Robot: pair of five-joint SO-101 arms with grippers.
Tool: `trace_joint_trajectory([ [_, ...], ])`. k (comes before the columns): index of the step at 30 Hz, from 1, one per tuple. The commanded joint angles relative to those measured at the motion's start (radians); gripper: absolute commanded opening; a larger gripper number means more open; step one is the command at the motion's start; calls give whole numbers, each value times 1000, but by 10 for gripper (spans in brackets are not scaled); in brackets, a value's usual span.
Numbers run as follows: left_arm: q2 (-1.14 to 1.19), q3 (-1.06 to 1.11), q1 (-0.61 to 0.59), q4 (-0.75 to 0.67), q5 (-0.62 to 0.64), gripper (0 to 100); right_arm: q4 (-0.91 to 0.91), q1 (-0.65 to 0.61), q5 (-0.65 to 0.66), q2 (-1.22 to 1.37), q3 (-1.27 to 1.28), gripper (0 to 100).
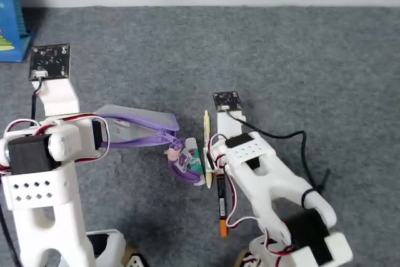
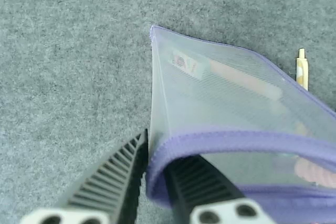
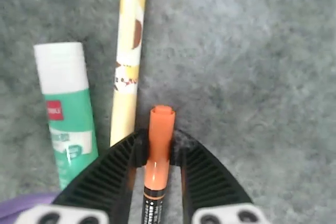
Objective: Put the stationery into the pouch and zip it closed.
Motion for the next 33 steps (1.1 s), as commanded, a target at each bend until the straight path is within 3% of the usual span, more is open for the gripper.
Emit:
trace_joint_trajectory([
  [1, -8, -4, -3, -2, -2, 13, 96, -10, 12, -68, -57, 9],
  [9, -8, -4, -3, -2, -2, 13, 334, -10, 97, -470, -80, 8],
  [15, -8, -4, -2, -2, -2, 13, 351, -18, 186, -855, -86, 8],
  [19, -8, -4, -3, -2, -2, 13, 302, -24, 244, -1033, -127, 8],
  [25, -8, -4, -2, -2, -2, 13, 186, -196, 299, -1198, -132, 8],
  [33, -8, -4, -3, -2, -2, 13, -140, -374, 307, -1242, -112, 8],
])
